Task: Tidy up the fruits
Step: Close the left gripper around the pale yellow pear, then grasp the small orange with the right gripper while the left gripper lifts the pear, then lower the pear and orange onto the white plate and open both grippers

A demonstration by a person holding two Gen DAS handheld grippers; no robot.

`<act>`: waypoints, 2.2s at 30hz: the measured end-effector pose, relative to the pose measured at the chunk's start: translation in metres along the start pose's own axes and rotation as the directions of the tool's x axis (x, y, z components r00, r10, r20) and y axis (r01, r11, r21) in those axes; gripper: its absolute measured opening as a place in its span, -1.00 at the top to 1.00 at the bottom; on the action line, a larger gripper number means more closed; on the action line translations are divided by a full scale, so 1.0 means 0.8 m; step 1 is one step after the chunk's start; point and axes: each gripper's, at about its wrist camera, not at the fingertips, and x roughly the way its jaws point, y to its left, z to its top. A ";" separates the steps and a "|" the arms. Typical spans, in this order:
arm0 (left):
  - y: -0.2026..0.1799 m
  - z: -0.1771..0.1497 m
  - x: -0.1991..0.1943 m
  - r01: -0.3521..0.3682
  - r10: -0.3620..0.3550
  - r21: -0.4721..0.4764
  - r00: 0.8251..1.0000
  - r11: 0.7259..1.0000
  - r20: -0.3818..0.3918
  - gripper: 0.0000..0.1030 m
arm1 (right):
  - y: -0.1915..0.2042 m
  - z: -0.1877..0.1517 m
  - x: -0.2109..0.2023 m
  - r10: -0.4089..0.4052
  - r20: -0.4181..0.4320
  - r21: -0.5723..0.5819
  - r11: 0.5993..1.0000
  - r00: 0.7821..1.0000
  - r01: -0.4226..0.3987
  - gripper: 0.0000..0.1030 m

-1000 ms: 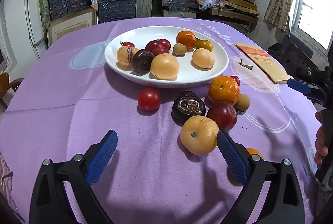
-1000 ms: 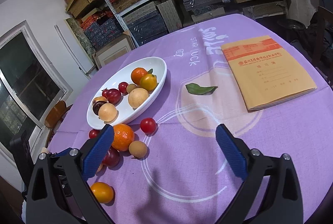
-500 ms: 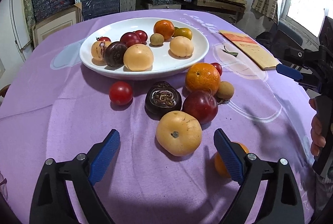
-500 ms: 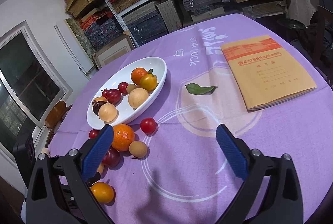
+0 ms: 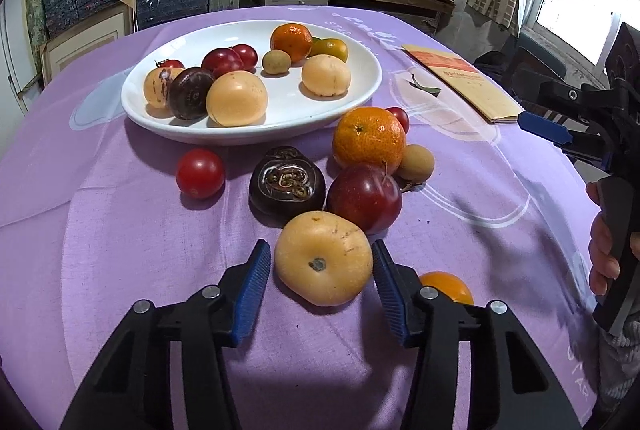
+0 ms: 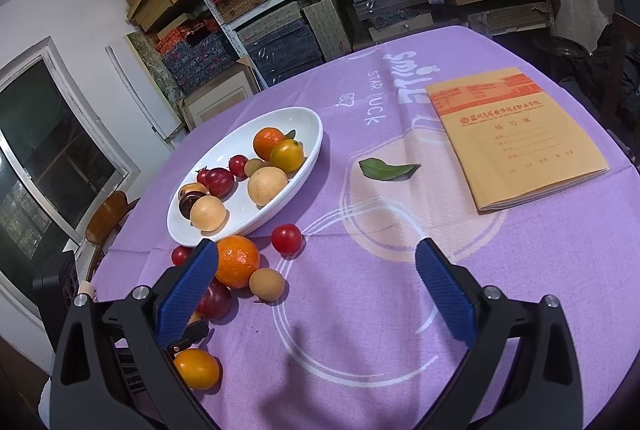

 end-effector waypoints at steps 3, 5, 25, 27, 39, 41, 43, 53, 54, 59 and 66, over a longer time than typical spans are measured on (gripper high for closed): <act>0.003 0.000 -0.001 0.005 -0.005 -0.007 1.000 1.000 0.005 0.11 | 0.002 0.000 0.000 -0.001 0.000 -0.010 1.000 1.000 0.001 -0.88; 0.003 -0.001 -0.003 0.000 0.000 -0.010 1.000 1.000 0.009 0.12 | 0.004 0.000 0.000 0.000 -0.002 -0.017 1.000 1.000 0.000 -0.88; 0.070 -0.052 -0.056 -0.202 0.206 -0.114 0.978 0.973 0.024 0.12 | 0.144 -0.094 0.032 -0.015 -0.198 -0.552 0.828 0.980 -0.099 -0.63; 0.070 -0.053 -0.057 -0.204 0.208 -0.112 0.978 0.973 0.025 0.12 | 0.140 -0.093 0.035 -0.005 -0.224 -0.529 0.840 0.975 -0.117 -0.40; 0.073 -0.051 -0.058 -0.186 0.190 -0.126 0.981 0.974 0.024 0.11 | 0.158 -0.120 0.040 -0.005 -0.293 -0.594 0.785 0.956 -0.178 0.04; 0.073 -0.050 -0.058 -0.182 0.187 -0.128 0.982 0.975 0.022 0.11 | 0.158 -0.120 0.041 -0.006 -0.297 -0.594 0.784 0.955 -0.180 0.09; 0.074 -0.050 -0.058 -0.180 0.185 -0.130 0.983 0.975 0.021 0.11 | 0.158 -0.121 0.043 -0.006 -0.303 -0.592 0.784 0.953 -0.183 0.17; 0.075 -0.049 -0.057 -0.170 0.175 -0.136 0.984 0.976 0.021 0.11 | 0.150 -0.117 0.049 0.007 -0.334 -0.563 0.800 0.943 -0.206 0.25; 0.075 -0.048 -0.057 -0.168 0.172 -0.137 0.985 0.976 0.021 0.11 | 0.149 -0.115 0.048 0.015 -0.332 -0.555 0.805 0.943 -0.208 0.25; 0.074 -0.048 -0.059 -0.161 0.167 -0.135 0.985 0.978 0.036 0.12 | 0.140 -0.098 0.038 0.055 -0.292 -0.513 0.834 0.955 -0.205 0.25; 0.073 -0.025 -0.064 -0.171 0.181 -0.138 0.981 0.976 0.068 0.12 | 0.124 -0.064 0.036 0.073 -0.233 -0.424 0.890 0.970 -0.169 0.25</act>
